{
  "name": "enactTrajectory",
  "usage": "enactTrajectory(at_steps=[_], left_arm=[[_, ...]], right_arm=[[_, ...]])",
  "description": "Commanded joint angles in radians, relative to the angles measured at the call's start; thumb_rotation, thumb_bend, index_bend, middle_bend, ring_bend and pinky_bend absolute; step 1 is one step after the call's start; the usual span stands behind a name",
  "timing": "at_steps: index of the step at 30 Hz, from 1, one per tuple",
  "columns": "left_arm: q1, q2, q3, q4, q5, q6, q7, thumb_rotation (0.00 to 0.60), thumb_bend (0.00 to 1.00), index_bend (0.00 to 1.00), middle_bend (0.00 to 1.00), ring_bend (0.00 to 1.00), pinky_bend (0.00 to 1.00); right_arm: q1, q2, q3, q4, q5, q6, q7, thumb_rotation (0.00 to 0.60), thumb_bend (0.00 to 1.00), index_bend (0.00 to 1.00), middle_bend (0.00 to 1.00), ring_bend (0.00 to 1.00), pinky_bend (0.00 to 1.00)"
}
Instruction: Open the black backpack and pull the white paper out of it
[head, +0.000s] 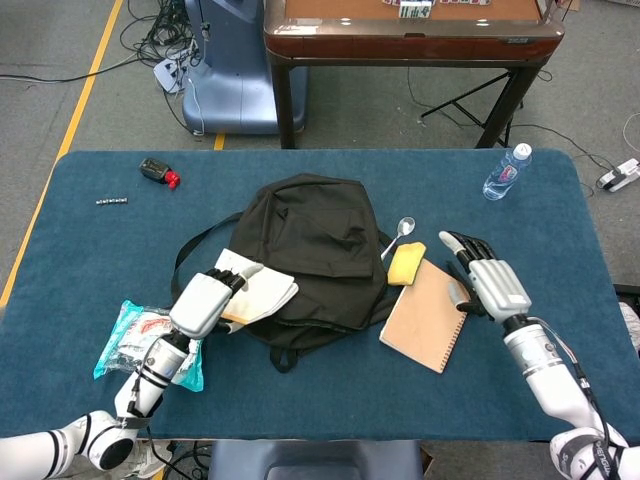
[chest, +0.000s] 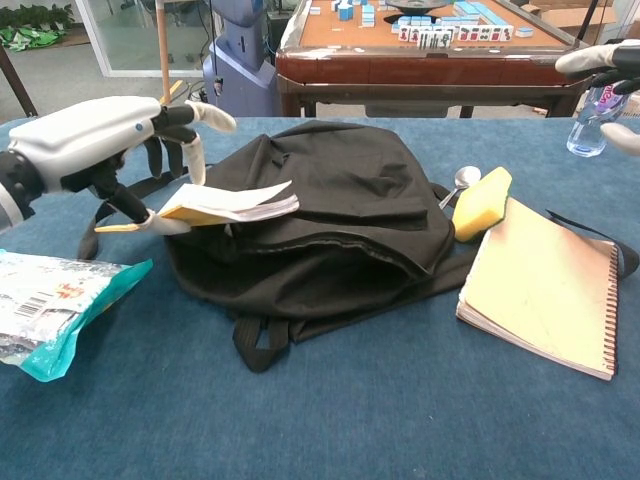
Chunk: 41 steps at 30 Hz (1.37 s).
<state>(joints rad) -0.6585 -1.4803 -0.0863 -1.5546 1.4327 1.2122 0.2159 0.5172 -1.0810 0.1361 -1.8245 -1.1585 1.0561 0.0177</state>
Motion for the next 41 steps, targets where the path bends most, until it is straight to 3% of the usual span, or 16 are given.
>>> enactTrajectory(at_steps=[1,8,13,18,26,34,41], left_arm=[[0.027,0.074,0.006,-0.103,-0.019,-0.006,0.022,0.600,0.11,0.04,0.35,0.34,0.39],[0.091,0.166,0.013,-0.196,-0.014,0.057,0.005,0.600,0.11,0.01,0.34,0.33,0.38],[0.150,0.230,0.005,-0.206,-0.062,0.106,-0.013,0.600,0.11,0.05,0.34,0.33,0.37],[0.211,0.268,-0.003,-0.170,-0.144,0.133,-0.030,0.600,0.11,0.09,0.34,0.33,0.37],[0.303,0.282,0.004,-0.092,-0.224,0.187,-0.017,0.600,0.11,0.15,0.34,0.33,0.37],[0.395,0.289,0.039,-0.092,-0.214,0.273,0.032,0.600,0.11,0.17,0.34,0.32,0.35],[0.467,0.279,0.083,-0.106,-0.128,0.346,0.029,0.600,0.11,0.19,0.34,0.32,0.34]], right_arm=[[-0.007,0.002,0.003,0.007,0.005,0.002,0.007,0.600,0.51,0.00,0.05,0.00,0.01],[-0.035,0.016,0.000,0.030,0.015,0.007,0.027,0.600,0.51,0.00,0.05,0.00,0.01],[-0.072,0.024,-0.012,0.051,-0.008,0.041,0.039,0.600,0.51,0.01,0.10,0.00,0.01],[-0.127,0.013,-0.035,0.073,-0.060,0.119,0.032,0.600,0.51,0.15,0.21,0.07,0.16],[-0.233,0.000,-0.077,0.088,-0.148,0.267,0.029,0.600,0.51,0.29,0.28,0.15,0.20],[-0.328,-0.013,-0.105,0.089,-0.200,0.384,0.028,0.600,0.51,0.33,0.31,0.18,0.23],[-0.406,-0.013,-0.121,0.093,-0.204,0.446,0.062,0.600,0.51,0.35,0.32,0.18,0.24]])
